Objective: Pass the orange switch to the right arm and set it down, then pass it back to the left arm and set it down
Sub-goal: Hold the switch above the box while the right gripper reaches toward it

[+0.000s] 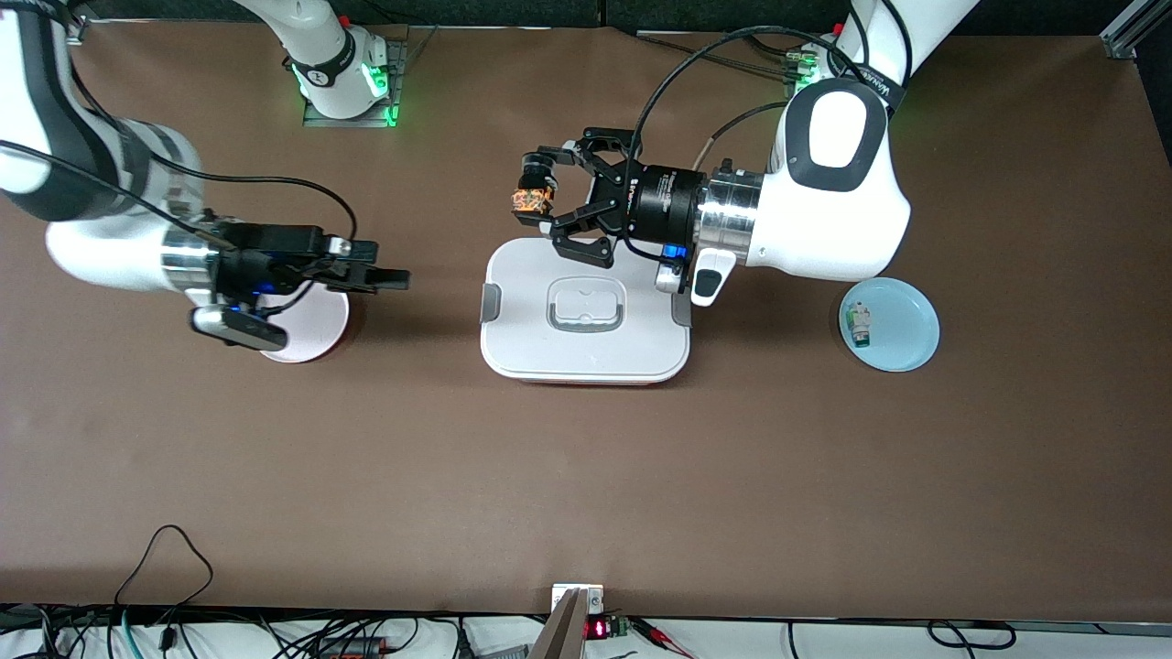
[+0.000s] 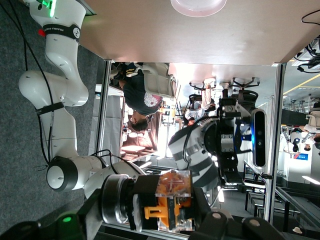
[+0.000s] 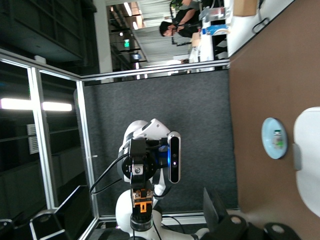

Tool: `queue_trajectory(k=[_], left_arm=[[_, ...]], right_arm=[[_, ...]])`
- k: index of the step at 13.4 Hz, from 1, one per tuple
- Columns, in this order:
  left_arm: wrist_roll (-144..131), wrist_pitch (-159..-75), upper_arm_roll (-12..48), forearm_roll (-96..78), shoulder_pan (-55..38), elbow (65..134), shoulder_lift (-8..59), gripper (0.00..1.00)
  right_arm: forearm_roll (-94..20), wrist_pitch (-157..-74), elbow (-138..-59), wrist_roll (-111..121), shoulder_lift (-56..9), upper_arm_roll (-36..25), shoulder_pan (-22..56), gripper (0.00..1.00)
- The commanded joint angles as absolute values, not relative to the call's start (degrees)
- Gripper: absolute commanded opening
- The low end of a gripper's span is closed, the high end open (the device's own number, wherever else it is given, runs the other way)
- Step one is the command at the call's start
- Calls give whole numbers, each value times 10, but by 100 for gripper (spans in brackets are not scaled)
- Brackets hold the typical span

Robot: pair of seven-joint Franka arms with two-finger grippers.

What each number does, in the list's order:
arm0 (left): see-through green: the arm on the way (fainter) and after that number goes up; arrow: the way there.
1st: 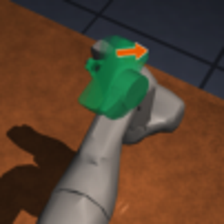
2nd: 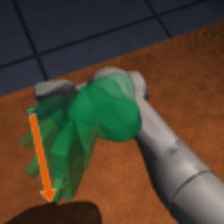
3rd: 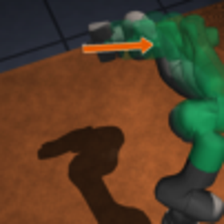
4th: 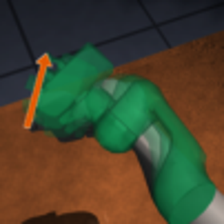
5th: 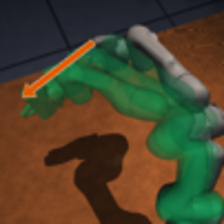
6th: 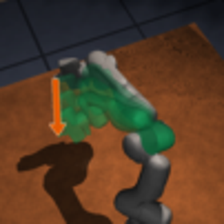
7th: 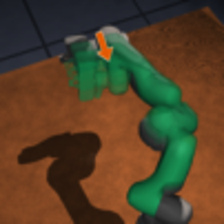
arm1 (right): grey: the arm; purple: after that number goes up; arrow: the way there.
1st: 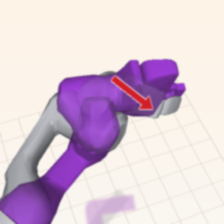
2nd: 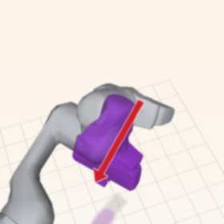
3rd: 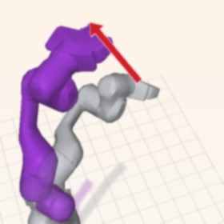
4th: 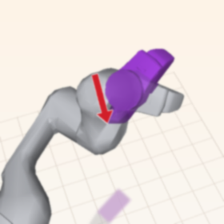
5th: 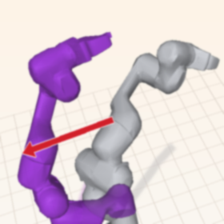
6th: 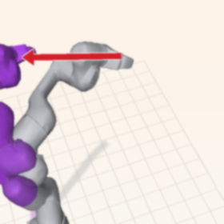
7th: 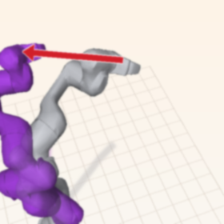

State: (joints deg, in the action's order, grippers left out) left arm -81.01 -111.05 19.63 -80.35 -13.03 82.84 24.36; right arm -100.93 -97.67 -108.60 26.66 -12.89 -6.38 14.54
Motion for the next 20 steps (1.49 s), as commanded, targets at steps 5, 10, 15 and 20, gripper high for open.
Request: queue_trajectory(k=[5,10,15,20], left_arm=[[-827,-1108,195,-808,-133,813,250,0],[-827,-1109,195,-808,-132,813,250,0],[-827,-1109,195,-808,-132,812,250,0],[-828,-1109,195,-808,-133,811,250,0]], right_arm=[[-1108,-998,-1107,304,-125,-24,182,100],[-1108,-999,-1128,328,-111,-21,199,100],[-1127,-1023,-1143,337,-95,19,202,100],[-1178,-1090,-1139,337,-91,71,202,100]])
